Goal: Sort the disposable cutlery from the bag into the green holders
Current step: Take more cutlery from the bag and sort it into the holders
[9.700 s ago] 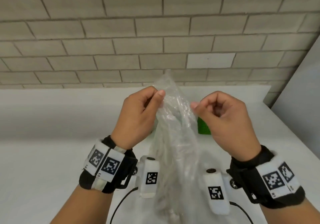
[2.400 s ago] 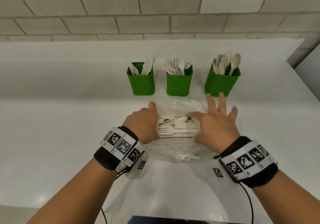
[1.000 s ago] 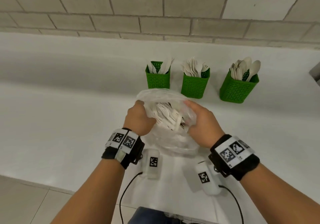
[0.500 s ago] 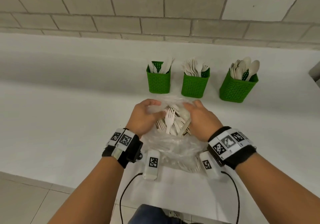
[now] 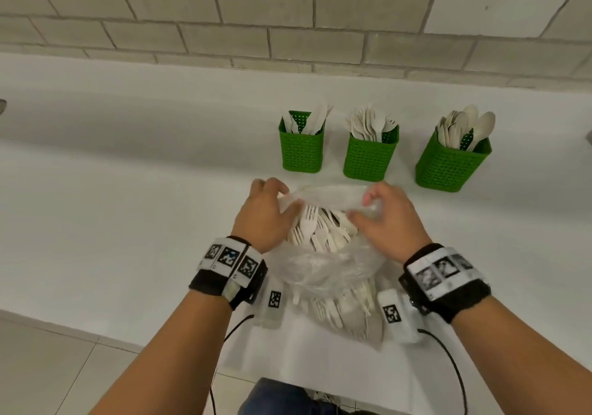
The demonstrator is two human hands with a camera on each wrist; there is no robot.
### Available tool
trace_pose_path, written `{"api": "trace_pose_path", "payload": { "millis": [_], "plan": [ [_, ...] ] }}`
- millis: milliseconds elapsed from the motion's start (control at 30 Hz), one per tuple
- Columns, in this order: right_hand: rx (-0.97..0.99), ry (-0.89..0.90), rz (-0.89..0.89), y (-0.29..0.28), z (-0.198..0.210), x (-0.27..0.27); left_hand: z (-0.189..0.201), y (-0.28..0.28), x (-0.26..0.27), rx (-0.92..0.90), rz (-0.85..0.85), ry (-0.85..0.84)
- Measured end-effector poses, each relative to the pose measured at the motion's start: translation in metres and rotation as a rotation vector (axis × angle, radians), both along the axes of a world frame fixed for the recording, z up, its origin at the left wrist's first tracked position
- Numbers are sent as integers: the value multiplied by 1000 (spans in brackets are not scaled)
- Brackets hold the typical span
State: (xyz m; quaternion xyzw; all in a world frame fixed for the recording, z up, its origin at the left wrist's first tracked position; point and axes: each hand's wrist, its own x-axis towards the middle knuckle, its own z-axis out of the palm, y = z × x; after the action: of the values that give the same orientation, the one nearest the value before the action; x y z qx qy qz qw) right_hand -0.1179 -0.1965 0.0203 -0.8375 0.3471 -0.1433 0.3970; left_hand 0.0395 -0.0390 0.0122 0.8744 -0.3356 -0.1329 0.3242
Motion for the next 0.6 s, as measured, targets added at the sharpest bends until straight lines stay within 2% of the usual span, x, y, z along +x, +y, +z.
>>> {"api": "trace_pose_path", "payload": {
  "millis": [33,67,167,200,233,267,333,367,400,433,467,533,600],
  "plan": [
    [-252,106,110,1,-2,1,0,-2,-1,93,-15,-70],
    [-380,189,184,4,-3,5,0,-5,-3,160,-47,-131],
    [-443,366,225,6,-7,19,3,-18,-8,248,-128,-313],
    [-414,343,236,6,-6,23,5,-21,-8,239,-119,-303],
    [-336,249,236,5,-7,26,4,-23,-4,194,-93,-243],
    [-204,109,215,2,-8,28,4,-24,1,103,-43,-112],
    [155,-172,91,-1,-5,29,2,-24,7,-124,99,274],
    [320,-249,0,-2,-5,29,2,-25,6,-207,166,411],
    [434,-273,-83,-2,-6,29,3,-27,3,-238,173,467],
    [482,-251,-139,-4,-10,30,5,-28,-1,-206,124,418],
    [442,-195,-151,-6,-13,30,7,-28,-5,-147,66,319],
    [189,-88,-97,-9,-11,20,16,-17,-12,-24,26,56],
    [-94,-105,11,-9,2,-2,26,8,-23,73,18,-156]
  ]
}}
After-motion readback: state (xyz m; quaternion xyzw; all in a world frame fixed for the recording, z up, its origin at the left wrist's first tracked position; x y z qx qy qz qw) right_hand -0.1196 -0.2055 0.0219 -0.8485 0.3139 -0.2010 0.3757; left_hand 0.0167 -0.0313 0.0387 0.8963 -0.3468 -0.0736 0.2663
